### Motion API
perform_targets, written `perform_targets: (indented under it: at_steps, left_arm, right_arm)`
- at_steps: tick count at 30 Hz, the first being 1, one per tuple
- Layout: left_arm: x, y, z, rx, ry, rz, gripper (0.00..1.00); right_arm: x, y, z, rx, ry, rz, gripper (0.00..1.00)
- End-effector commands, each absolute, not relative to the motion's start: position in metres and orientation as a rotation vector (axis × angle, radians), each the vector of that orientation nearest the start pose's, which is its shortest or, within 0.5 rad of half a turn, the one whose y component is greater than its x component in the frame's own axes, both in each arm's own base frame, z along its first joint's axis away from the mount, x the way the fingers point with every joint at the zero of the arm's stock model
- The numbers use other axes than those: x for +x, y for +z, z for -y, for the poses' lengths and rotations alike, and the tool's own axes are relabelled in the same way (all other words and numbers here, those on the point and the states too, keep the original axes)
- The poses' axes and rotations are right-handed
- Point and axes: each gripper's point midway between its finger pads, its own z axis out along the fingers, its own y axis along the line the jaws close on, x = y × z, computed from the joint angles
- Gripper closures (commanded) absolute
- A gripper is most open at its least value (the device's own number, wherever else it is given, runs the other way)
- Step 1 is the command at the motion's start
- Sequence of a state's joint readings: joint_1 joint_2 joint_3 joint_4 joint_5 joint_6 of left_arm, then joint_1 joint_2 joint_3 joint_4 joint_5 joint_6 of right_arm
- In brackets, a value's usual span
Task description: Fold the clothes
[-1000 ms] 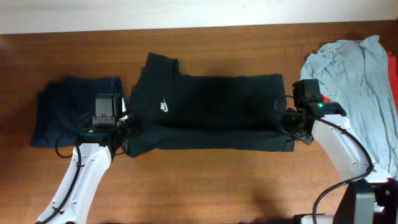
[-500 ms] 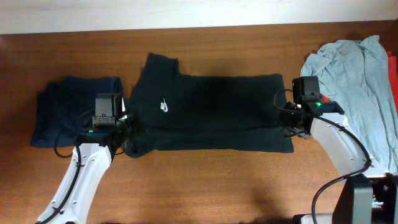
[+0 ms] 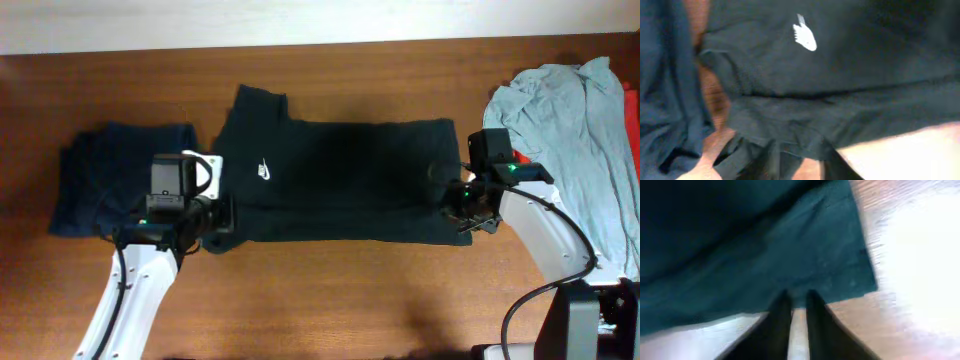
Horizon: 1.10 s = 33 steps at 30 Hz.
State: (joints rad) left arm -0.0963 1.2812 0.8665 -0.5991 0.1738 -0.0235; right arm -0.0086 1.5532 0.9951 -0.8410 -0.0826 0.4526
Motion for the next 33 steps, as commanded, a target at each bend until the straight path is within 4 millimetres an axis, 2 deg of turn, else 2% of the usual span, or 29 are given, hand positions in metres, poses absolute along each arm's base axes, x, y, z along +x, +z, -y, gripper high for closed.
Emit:
perform_targets:
  at_steps: [1, 3, 5, 8, 9, 10, 13, 14, 22, 26, 29, 33]
  left_arm:
    - [0.308, 0.116, 0.090, 0.456, -0.314, -2.563, 0.83]
    - [0.302, 0.109, 0.100, 0.532, -0.322, -2.583, 0.91]
    - [0.298, 0.103, 0.109, 0.616, -0.315, -2.585, 0.97]
    - [0.293, 0.093, 0.116, 0.676, -0.286, -2.610, 0.98]
    - [0.291, 0.087, 0.116, 0.686, -0.264, -2.632, 0.95]
    - [0.289, 0.082, 0.115, 0.695, -0.243, -2.655, 0.83]
    - [0.285, 0.065, 0.112, 0.716, -0.193, -2.719, 0.60]
    - [0.285, 0.062, 0.110, 0.712, -0.182, -2.731, 0.58]
    - [0.282, 0.022, 0.100, 0.699, -0.109, -2.864, 0.54]
    - [0.281, 0.011, 0.098, 0.704, -0.092, -2.896, 0.54]
    - [0.287, 0.011, 0.093, 0.694, -0.037, -2.878, 0.62]
    - [0.293, 0.014, 0.092, 0.666, -0.016, -2.864, 0.86]
  right_arm:
    - [0.298, 0.066, -0.043, 0.495, 0.436, -2.934, 0.96]
    - [0.297, 0.070, -0.055, 0.388, 0.538, -2.936, 0.96]
    - [0.295, 0.070, -0.056, 0.362, 0.542, -2.942, 0.96]
    - [0.295, 0.069, -0.054, 0.364, 0.522, -2.945, 0.96]
    - [0.295, 0.069, -0.054, 0.365, 0.522, -2.945, 0.96]
    - [0.295, 0.069, -0.054, 0.365, 0.522, -2.945, 0.96]
    - [0.295, 0.069, -0.054, 0.365, 0.522, -2.945, 0.96]
    - [0.295, 0.069, -0.054, 0.365, 0.522, -2.945, 0.96]
    - [0.296, 0.069, -0.054, 0.364, 0.522, -2.942, 0.96]
    - [0.296, 0.069, -0.053, 0.364, 0.520, -2.942, 0.96]
    - [0.296, 0.069, -0.052, 0.364, 0.511, -2.942, 0.96]
    - [0.296, 0.069, -0.052, 0.365, 0.506, -2.943, 0.96]
